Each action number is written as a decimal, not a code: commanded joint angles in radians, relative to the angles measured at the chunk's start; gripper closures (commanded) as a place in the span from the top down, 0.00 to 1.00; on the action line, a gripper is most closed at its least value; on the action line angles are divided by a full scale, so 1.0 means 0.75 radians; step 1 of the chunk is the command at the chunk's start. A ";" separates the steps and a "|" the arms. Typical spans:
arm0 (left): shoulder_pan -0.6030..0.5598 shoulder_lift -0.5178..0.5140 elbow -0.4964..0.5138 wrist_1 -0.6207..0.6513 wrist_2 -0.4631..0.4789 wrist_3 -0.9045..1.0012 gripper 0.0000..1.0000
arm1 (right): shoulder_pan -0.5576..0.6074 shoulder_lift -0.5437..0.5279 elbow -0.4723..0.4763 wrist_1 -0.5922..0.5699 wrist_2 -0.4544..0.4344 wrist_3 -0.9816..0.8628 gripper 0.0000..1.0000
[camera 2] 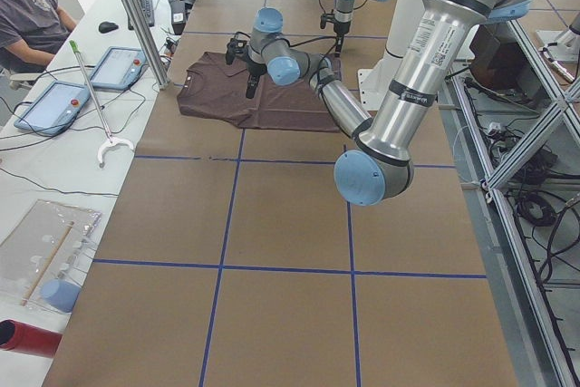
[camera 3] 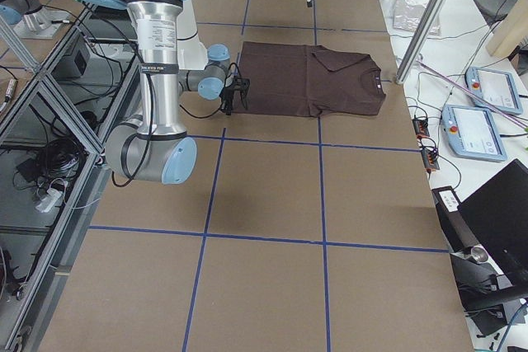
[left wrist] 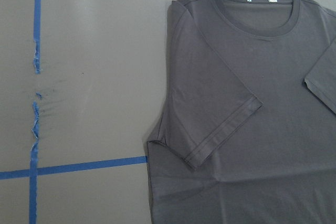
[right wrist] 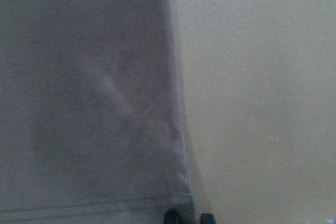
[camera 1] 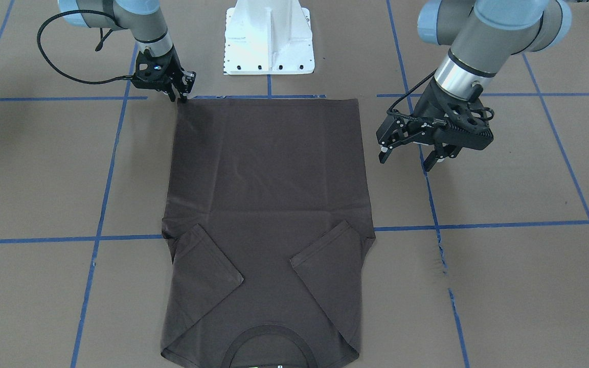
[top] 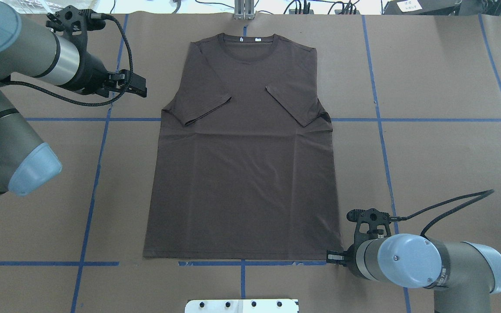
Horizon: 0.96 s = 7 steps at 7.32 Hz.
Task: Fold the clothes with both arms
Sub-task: 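Lower the left gripper to the other hem corner nearest the robot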
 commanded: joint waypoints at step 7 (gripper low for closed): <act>0.300 0.175 -0.144 0.010 0.186 -0.422 1.00 | 0.042 -0.014 0.094 0.000 0.028 0.000 0.00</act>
